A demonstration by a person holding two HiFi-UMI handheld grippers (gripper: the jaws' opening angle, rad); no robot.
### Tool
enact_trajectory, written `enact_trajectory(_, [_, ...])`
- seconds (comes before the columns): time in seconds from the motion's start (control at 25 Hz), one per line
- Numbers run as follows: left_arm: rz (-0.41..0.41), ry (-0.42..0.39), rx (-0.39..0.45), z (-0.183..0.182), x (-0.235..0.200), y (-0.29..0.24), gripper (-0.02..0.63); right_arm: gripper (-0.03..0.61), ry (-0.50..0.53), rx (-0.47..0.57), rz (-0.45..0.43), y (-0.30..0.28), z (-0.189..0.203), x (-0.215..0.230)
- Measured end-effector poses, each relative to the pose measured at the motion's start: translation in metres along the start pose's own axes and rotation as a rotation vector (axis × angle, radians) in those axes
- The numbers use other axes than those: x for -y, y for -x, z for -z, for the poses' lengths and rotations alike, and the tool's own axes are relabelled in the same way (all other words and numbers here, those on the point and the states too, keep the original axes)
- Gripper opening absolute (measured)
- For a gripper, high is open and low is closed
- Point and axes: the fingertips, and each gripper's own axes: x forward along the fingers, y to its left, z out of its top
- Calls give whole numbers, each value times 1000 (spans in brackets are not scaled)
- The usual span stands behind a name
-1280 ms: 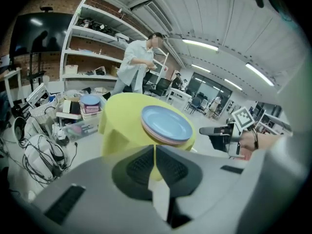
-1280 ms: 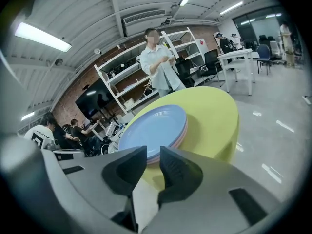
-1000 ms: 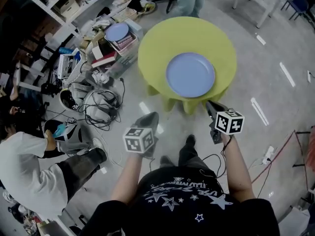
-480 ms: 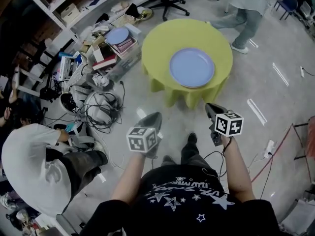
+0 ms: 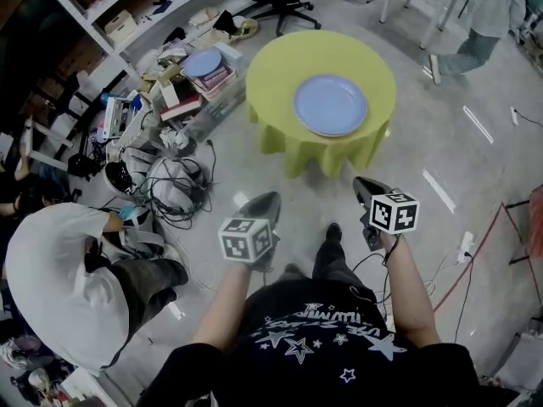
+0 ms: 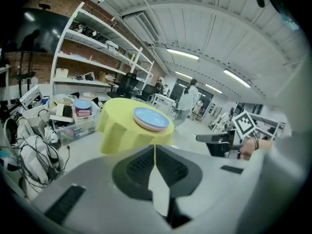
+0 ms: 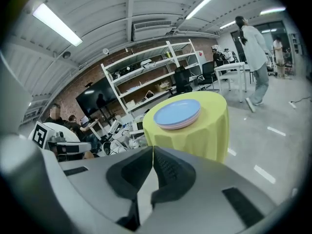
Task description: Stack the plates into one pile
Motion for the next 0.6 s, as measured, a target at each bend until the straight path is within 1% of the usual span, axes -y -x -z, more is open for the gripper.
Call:
enact_trajectory(0.32, [37, -45, 7, 5, 8, 20, 20, 17, -14, 5, 21, 13, 20, -20])
enact_trajectory(0.6, [58, -98, 10, 21, 8, 38, 18, 15, -1, 0, 25, 16, 45, -40])
